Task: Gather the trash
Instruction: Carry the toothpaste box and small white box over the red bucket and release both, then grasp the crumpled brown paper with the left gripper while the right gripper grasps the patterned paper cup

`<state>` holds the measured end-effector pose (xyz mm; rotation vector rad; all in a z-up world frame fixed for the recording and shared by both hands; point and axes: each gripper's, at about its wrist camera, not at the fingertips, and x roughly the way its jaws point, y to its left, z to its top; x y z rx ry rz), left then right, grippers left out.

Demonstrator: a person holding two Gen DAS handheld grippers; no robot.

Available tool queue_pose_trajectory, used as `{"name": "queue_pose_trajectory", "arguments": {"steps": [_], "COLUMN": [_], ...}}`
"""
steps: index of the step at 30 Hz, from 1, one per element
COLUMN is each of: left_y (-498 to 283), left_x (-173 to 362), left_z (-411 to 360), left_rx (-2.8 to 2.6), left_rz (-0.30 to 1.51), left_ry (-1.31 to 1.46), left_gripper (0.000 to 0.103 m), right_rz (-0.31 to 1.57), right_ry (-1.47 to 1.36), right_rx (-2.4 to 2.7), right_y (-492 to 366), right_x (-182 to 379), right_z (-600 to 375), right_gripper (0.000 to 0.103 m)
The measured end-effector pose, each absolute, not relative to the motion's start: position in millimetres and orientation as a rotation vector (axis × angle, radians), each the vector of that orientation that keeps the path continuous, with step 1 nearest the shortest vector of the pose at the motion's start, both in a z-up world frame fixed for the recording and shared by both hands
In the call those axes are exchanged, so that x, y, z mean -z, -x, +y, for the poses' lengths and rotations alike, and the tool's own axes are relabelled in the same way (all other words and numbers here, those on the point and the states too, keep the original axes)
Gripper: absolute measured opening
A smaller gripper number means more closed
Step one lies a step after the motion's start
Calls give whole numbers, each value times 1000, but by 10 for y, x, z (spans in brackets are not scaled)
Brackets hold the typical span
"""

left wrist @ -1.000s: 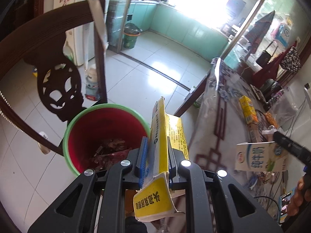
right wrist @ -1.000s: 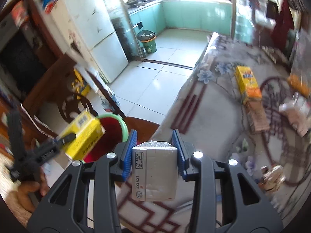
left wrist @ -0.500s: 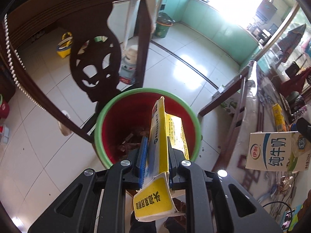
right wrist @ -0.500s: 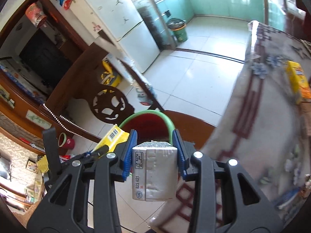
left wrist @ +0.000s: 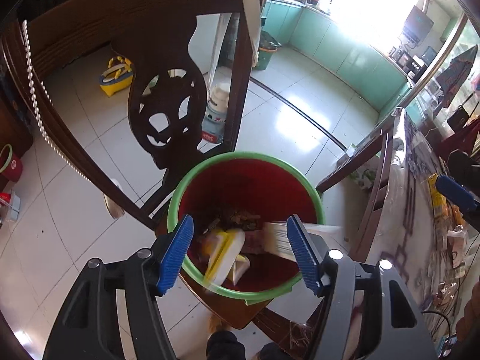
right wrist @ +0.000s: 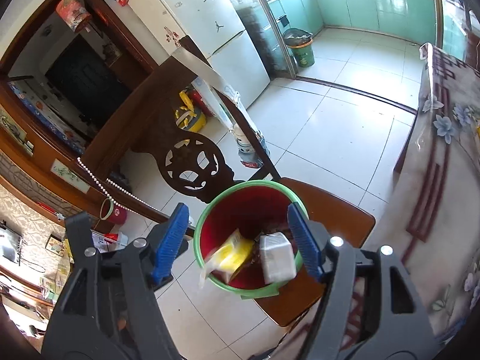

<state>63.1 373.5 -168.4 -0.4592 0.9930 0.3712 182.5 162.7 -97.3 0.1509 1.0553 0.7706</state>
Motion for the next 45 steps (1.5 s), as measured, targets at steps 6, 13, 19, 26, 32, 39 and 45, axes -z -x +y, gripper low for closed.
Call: {"name": "queue_pose_trajectory", "arguments": {"steps": [6,13,19,26,32,39,45], "left_y": [-691,-824,-962,-1105,-1180,-1213,-1230], "left_x": [1559,1405,1331,1276,1194,1208,1430], "left_z": [3635,3311,2926,2302,1602,658,-319], "left_rx": [-324,-238,-157,-68,-5,66,176], "left_rz": [972,953,958,978,984,1012,1090], "left_ry": [452,413,371,314,288,303,299], "left_gripper": [62,62,62,62,62,62,62], "right_rz": [1056,968,958,972,977,983,991], "right_ry": [-168,-27,31,-66,-112,-85,-112], "right_rx": [-745,-660,-520,-284,-116,5,41], "right_y": [-1775,-1551,-1424,-1412,-1411,-1348,-1322], "right_x": [894,706,787,931,1025,1084,1132], "right_z": [1379,999,411,-774,-1829,-2954,-3631], "right_gripper": [66,68,74,74,74,74,74]}}
